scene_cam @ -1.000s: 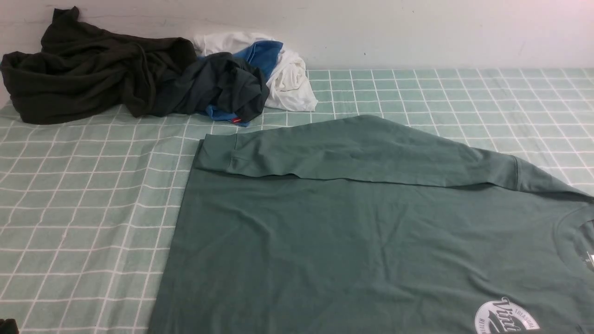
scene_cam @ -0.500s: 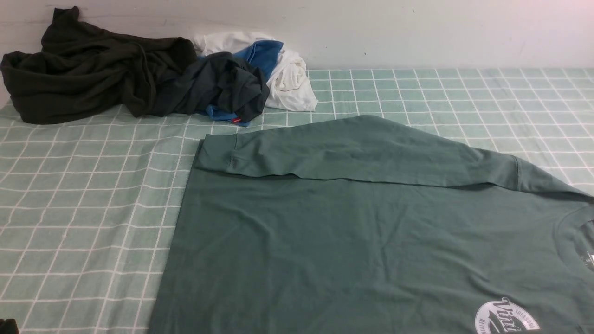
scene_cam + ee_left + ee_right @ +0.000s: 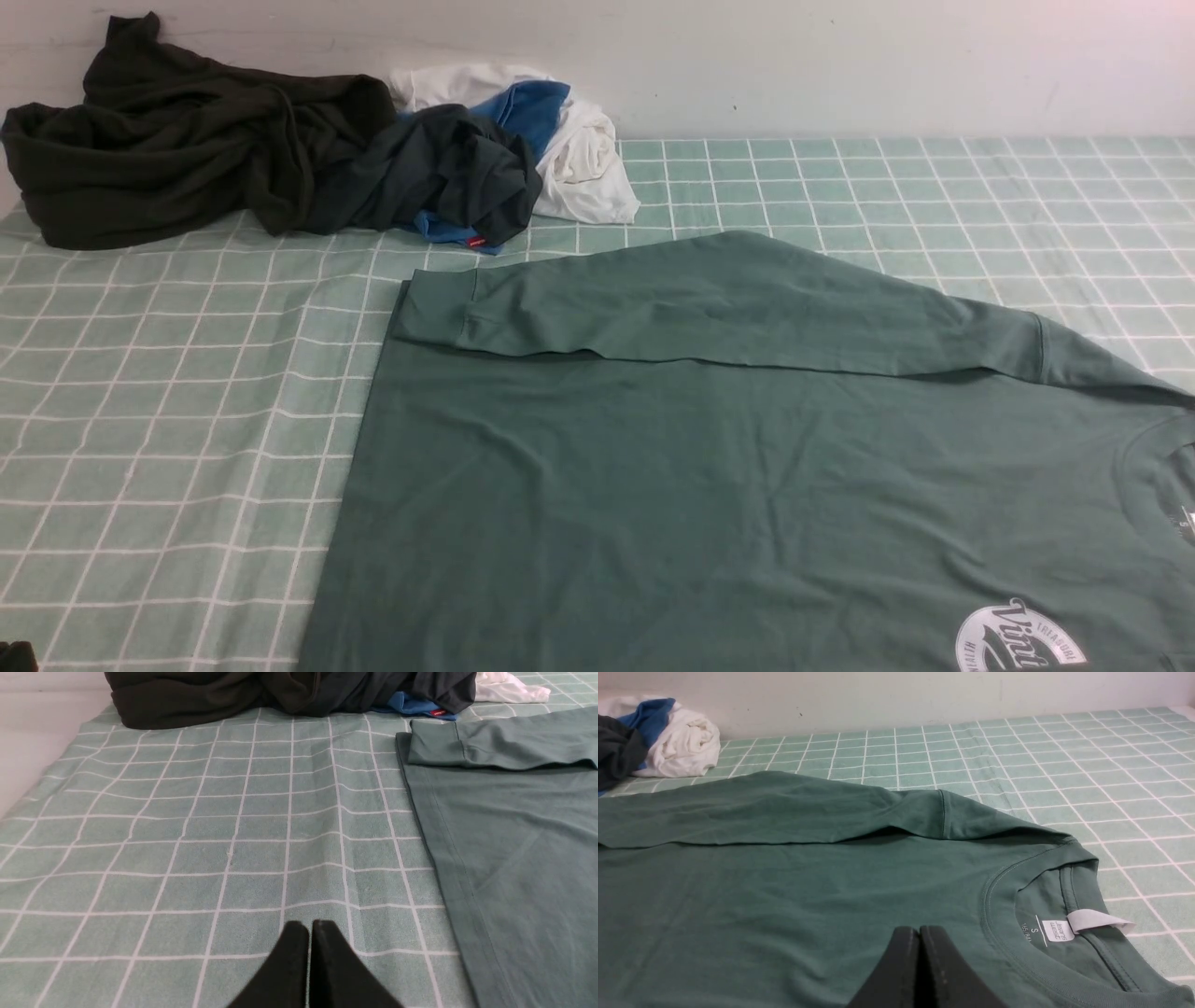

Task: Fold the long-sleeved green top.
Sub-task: Use the left arm to clamp the cuff closest to it

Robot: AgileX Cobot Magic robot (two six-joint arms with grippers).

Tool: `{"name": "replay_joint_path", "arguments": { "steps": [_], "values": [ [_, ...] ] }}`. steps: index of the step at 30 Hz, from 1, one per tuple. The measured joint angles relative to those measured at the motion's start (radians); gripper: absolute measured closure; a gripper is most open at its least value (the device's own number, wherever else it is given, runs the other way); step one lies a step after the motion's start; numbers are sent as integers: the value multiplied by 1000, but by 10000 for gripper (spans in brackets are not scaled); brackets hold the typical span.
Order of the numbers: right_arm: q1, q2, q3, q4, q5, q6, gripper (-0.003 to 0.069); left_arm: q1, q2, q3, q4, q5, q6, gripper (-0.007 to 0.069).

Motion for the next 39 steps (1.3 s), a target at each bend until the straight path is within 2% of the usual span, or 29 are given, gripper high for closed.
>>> {"name": "replay_joint_path", "arguments": {
  "steps": [7, 24, 29, 33, 34, 36, 37, 39],
  "values": [
    [0, 0, 0, 38, 1, 0, 673, 0, 0, 0, 0, 0, 0, 627],
    [0, 0, 0, 43, 1, 0, 673, 0, 0, 0, -2, -2, -1, 627],
    [0, 0, 0, 44, 1, 0, 673, 0, 0, 0, -47, -13, -29, 627],
    [0, 0, 0, 66, 2, 0, 673, 0, 0, 7, -165, -44, -95, 627],
    [0, 0, 0, 99, 2, 1, 673, 0, 0, 9, -239, -60, -147, 627],
    [0, 0, 0, 202, 2, 14, 673, 0, 0, 9, -397, -98, -232, 627],
    [0, 0, 0, 228, 2, 19, 673, 0, 0, 9, -425, -101, -245, 627],
    [0, 0, 0, 408, 4, 65, 673, 0, 0, 9, -557, -121, -288, 627]
  ]
}}
